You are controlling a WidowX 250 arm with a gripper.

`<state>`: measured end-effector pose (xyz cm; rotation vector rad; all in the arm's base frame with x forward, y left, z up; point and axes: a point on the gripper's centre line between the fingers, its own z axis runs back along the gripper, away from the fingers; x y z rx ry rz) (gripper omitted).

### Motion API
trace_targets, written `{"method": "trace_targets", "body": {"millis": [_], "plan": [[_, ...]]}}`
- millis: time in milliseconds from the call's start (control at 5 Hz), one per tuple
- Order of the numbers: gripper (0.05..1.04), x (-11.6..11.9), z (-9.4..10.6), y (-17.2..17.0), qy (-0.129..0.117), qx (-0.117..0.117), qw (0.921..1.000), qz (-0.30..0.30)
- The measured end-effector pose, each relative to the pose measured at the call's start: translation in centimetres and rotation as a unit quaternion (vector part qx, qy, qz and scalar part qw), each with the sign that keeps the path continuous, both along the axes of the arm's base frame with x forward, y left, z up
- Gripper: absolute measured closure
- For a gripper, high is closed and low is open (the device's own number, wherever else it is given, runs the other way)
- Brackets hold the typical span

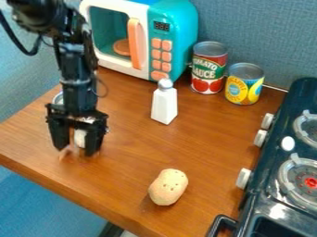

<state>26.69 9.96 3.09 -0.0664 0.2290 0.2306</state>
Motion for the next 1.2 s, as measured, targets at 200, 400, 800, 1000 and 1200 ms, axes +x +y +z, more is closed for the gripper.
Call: {"method": "trace_targets", "body": {"millis": [200, 400, 800, 1000, 1200], "plan": [[0.082, 0.2, 2.9, -0.4, -0.035, 0.026, 0.9991, 0.001], [0.082, 1.0, 5.4, -3.6, -0.043, 0.058, 0.9964, -0.044], [0.082, 3.2, 6.9, -12.9, -0.092, 0.028, 0.9804, -0.172], [0.082, 2.6, 6.7, -17.6, -0.101, 0.015, 0.9739, -0.203], [0.082, 1.2, 5.7, -18.3, -0.079, 0.018, 0.9785, -0.190]]}}
